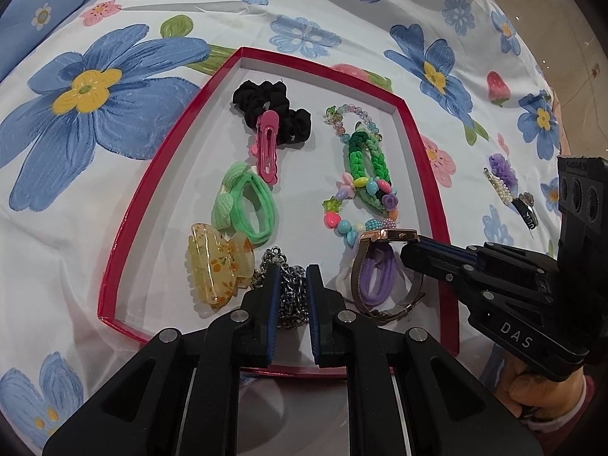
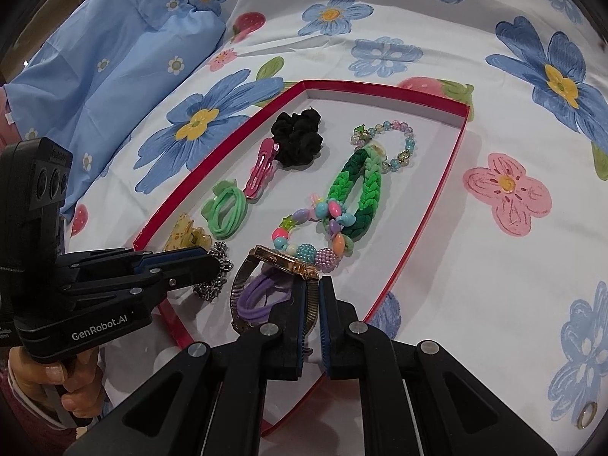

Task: Organize jewelry
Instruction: 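Carry the silver chain and gold watch into the red tray, then open the left tool releasing the chain while the right tool releases the watch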

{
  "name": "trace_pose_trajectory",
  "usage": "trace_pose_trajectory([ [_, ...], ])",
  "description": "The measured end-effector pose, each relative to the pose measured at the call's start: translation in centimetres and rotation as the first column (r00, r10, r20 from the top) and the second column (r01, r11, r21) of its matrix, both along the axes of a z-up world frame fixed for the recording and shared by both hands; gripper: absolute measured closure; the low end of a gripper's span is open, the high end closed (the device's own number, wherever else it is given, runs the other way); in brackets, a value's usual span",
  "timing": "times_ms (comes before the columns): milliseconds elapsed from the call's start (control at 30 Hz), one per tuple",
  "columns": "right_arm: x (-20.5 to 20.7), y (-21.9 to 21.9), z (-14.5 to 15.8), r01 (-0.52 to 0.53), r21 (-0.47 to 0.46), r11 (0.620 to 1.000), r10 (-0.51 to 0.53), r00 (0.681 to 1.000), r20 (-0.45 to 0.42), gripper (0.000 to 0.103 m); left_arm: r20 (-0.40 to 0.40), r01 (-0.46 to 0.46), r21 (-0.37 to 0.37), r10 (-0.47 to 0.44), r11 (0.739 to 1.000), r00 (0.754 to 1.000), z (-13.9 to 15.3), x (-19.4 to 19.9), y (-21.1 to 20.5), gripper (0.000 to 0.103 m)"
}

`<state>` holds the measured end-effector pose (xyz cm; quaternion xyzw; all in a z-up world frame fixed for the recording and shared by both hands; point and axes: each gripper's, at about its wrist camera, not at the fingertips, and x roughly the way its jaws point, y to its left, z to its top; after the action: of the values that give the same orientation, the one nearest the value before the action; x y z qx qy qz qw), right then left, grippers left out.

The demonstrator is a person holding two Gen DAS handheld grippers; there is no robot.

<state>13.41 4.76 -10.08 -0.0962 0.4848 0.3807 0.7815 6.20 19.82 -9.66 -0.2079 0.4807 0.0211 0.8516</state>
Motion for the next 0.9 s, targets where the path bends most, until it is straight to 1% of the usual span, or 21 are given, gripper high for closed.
trace_pose_trajectory([
  [267, 0.0, 0.0, 0.0, -0.002, 0.001, 1.0, 0.002, 1.0, -0.001, 0.095, -0.004, 0.0, 0.019, 0.0, 1.0, 1.0, 0.1, 0.0, -0.2, 0.092],
  [333, 0.0, 0.0, 0.0, -0.003, 0.001, 1.0, 0.003, 1.0, -0.003, 0.094, -0.001, -0.001, 0.026, 0.001, 1.0, 1.0, 0.4, -0.1, -0.3, 0.088],
  [400, -0.1, 0.0, 0.1, -0.004, 0.003, 1.0, 0.005, 1.0, -0.005, 0.094, 0.003, -0.005, 0.028, 0.005, 1.0, 1.0, 0.6, -0.3, -0.3, 0.08],
  [500, -0.2, -0.3, 0.2, -0.004, 0.01, 1.0, 0.004, 1.0, -0.009, 0.092, 0.007, -0.013, 0.025, 0.013, 1.0, 1.0, 0.8, -0.6, -0.3, 0.072],
  [667, -0.5, -0.3, 0.5, -0.001, 0.012, 1.0, 0.001, 1.0, -0.005, 0.091, 0.004, -0.024, 0.019, 0.024, 1.0, 1.0, 0.9, -1.0, -0.1, 0.071],
  [767, -0.7, -0.5, 0.8, 0.003, 0.018, 1.0, -0.003, 1.0, -0.004, 0.088, 0.007, -0.027, 0.027, 0.027, 0.999, 1.0, 1.2, -1.3, -0.2, 0.065],
  [800, -0.7, -0.7, 0.9, 0.007, 0.021, 1.0, -0.007, 1.0, -0.002, 0.084, 0.009, -0.028, 0.027, 0.028, 0.999, 1.0, 1.3, -1.4, -0.3, 0.063],
  [833, -0.8, -0.8, 1.1, 0.011, 0.025, 1.0, -0.012, 1.0, 0.002, 0.078, 0.011, -0.029, 0.026, 0.028, 0.999, 1.0, 1.5, -1.5, -0.3, 0.062],
  [900, -0.9, -1.2, 1.5, 0.016, 0.043, 0.999, -0.016, 1.0, 0.002, 0.071, 0.015, -0.029, 0.026, 0.029, 0.999, 0.999, 1.6, -1.5, -0.5, 0.06],
])
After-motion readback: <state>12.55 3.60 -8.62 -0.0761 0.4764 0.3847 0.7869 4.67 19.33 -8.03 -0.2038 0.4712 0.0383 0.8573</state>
